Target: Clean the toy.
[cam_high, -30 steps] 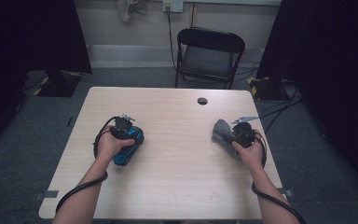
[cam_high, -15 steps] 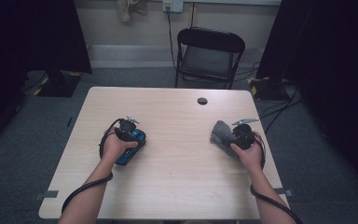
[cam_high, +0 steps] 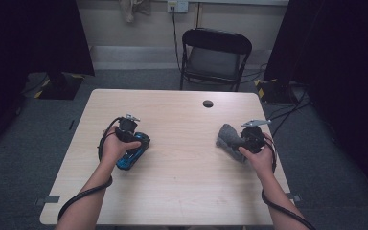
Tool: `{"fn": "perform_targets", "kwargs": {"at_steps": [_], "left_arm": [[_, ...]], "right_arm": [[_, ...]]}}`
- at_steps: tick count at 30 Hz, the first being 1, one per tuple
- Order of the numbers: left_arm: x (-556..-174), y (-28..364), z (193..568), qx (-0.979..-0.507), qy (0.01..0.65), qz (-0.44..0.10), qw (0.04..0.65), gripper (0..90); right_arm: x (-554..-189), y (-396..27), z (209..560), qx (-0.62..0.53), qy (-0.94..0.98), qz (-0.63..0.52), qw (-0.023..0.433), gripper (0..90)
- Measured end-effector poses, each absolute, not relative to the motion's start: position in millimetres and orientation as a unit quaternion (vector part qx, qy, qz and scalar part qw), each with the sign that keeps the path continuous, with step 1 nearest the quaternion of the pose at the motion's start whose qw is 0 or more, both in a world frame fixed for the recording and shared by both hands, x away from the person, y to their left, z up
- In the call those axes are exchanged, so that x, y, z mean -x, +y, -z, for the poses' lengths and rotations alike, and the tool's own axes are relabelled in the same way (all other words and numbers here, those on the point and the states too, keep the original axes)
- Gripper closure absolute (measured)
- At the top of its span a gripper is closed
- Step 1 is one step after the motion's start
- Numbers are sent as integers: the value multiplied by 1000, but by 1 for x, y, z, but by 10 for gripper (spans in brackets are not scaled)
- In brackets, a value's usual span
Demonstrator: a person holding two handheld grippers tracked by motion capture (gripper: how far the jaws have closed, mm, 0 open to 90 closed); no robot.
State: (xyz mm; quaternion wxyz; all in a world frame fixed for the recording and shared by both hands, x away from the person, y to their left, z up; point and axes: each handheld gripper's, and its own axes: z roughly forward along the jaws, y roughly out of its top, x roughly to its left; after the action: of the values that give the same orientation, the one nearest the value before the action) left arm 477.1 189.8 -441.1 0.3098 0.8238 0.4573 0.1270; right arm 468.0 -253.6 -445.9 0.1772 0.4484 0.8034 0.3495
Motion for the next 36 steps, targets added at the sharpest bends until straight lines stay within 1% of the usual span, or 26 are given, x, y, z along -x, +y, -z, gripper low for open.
{"fn": "perform_targets", "kwargs": {"at_steps": [4,9,15,25,30,36], "left_arm": [[-462,182,430,-834,428,-131,323,182],[-447,174,427,-831,419,-115,349,186],[-428,165,429,-833,399,-105,367,185],[-405,154,435,-838,381,-92,381,185],[-392,148,446,-844,371,-86,378,184],[-377,142,458,-847,361,-67,384,184]], "right_arm": [[-459,-246,439,-430,811,-360,165,225],[-449,-233,433,-409,821,-367,159,216],[-435,-216,430,-387,830,-378,139,213],[-415,-200,444,-367,839,-383,121,194],[-406,-197,449,-363,842,-386,105,194],[-394,-190,457,-344,855,-375,97,190]]}}
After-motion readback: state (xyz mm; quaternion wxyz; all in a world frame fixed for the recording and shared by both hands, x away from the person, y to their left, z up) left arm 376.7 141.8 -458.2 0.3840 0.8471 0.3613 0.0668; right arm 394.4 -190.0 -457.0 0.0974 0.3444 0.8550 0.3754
